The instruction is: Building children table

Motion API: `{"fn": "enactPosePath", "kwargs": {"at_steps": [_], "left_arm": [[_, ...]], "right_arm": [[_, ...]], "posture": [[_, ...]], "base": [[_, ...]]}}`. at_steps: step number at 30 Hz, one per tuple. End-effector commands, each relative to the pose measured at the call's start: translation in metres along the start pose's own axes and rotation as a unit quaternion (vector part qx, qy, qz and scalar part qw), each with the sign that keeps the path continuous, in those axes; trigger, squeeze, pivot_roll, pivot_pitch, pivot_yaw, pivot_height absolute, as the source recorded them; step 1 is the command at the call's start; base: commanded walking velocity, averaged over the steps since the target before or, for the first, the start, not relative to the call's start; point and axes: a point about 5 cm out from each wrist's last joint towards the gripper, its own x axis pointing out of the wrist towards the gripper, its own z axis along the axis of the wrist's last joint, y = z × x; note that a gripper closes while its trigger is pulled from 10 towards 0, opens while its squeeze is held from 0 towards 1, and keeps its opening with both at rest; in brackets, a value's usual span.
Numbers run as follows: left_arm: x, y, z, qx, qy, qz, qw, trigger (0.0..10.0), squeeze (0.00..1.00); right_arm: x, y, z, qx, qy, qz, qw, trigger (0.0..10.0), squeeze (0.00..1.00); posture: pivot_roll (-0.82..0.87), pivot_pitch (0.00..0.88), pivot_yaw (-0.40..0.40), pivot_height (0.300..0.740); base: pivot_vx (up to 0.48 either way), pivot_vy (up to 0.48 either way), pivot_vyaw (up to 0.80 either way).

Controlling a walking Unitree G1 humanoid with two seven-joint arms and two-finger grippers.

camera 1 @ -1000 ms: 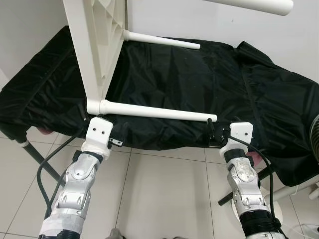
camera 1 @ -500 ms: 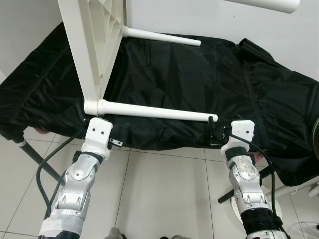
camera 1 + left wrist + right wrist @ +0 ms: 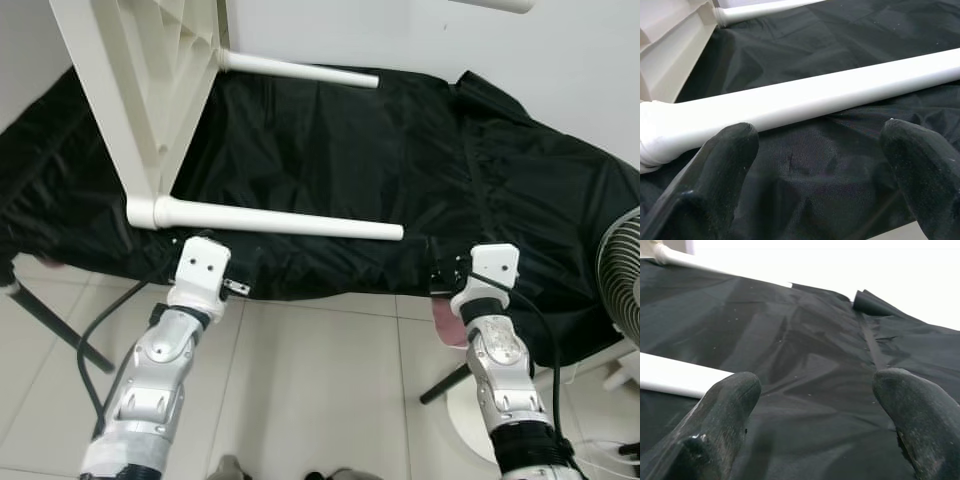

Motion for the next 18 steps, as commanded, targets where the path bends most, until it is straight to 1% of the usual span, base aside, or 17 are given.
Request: {"fn": "enactPosePath", "kwargs": {"at_steps": [1, 7, 9, 12, 17, 18], "left_arm": [[-0.0008, -0.0001, -0.0026, 0.003, 0.006, 0.018, 1.0, 10.0, 0.0], [-0.0008, -0.0001, -0.0034, -0.003, 0.008, 0.02, 1.0, 10.0, 0.0], [-0.0012, 0.001, -0.0045, -0.019, 0.011, 0.023, 0.999, 10.0, 0.0], [-0.0017, 0.0026, -0.005, -0.031, 0.012, 0.025, 0.999, 10.0, 0.0], [-0.0012, 0.0032, -0.0049, -0.032, 0.012, 0.026, 0.999, 10.0, 0.0], [-0.0011, 0.0035, -0.0049, -0.032, 0.013, 0.026, 0.999, 10.0, 0.0]], "right_arm": [[-0.0021, -0.0039, -0.0027, -0.001, 0.009, -0.006, 1.0, 10.0, 0.0], [-0.0023, -0.004, -0.0027, -0.001, 0.009, -0.005, 1.0, 10.0, 0.0], [-0.0024, -0.0037, -0.0027, -0.001, 0.009, -0.004, 1.0, 10.0, 0.0], [-0.0026, -0.0031, -0.0028, -0.001, 0.01, -0.004, 1.0, 10.0, 0.0], [-0.0024, -0.0027, -0.0029, 0.0, 0.01, -0.004, 1.0, 10.0, 0.0], [-0.0024, -0.0027, -0.0027, 0.0, 0.01, -0.004, 1.0, 10.0, 0.0]], "posture": [[0.01, 0.126, -0.072, 0.74], [0.01, 0.126, -0.074, 0.74], [0.01, 0.127, -0.073, 0.74], [0.02, 0.126, -0.073, 0.74], [0.02, 0.126, -0.073, 0.74], [0.01, 0.124, -0.072, 0.74]], "base": [[0.0, 0.0, 0.0], [0.0, 0.0, 0.0], [0.0, 0.0, 0.0], [0.0, 0.0, 0.0], [0.0, 0.0, 0.0], [0.0, 0.322, 0.0]]}}
